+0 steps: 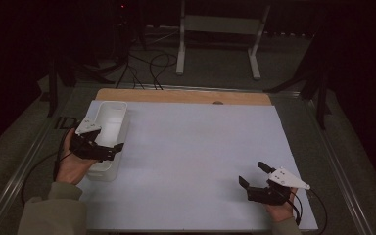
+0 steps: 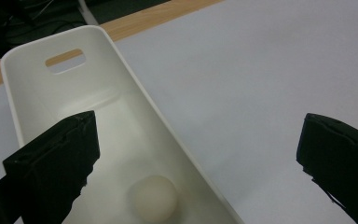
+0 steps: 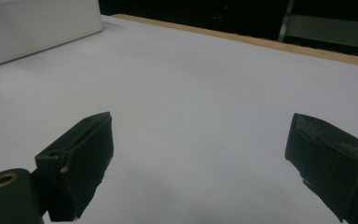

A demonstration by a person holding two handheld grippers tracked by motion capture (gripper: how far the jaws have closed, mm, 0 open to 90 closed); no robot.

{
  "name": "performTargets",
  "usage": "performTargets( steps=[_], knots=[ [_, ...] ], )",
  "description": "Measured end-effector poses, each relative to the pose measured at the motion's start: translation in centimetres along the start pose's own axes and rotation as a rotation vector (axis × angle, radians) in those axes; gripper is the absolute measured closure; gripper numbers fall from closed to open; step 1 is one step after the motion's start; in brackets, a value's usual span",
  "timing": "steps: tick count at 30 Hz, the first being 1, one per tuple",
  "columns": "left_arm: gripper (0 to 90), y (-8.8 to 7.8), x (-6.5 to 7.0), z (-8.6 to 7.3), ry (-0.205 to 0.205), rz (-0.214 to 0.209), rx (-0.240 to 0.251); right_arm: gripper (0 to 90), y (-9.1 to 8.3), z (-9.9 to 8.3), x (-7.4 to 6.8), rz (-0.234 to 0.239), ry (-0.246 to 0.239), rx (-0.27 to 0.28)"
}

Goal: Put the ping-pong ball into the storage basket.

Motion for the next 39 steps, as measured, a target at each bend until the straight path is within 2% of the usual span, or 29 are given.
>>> performTargets(
  steps=[14, 39],
  knots=[
    [0.0, -0.1, 1.1, -0.7, 0.003, -0.024, 0.023, 7.2, 0.0, 0.0, 0.0, 0.001, 0.0, -0.001],
    [0.0, -0.2, 1.9, -2.8, -0.025, -0.023, 0.075, 7.2, 0.1, 0.0, 0.0, 0.004, -0.001, 0.0]
  ],
)
Point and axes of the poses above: each handheld gripper's, and its own axes: y roughly forward along the jaws, z roughly out of its top, x roughly to its right, the point moved 7 cm from there along y, roughly forward along the jaws, and after that the axes turned 10 degrees about -x, right-handed, at the moved point
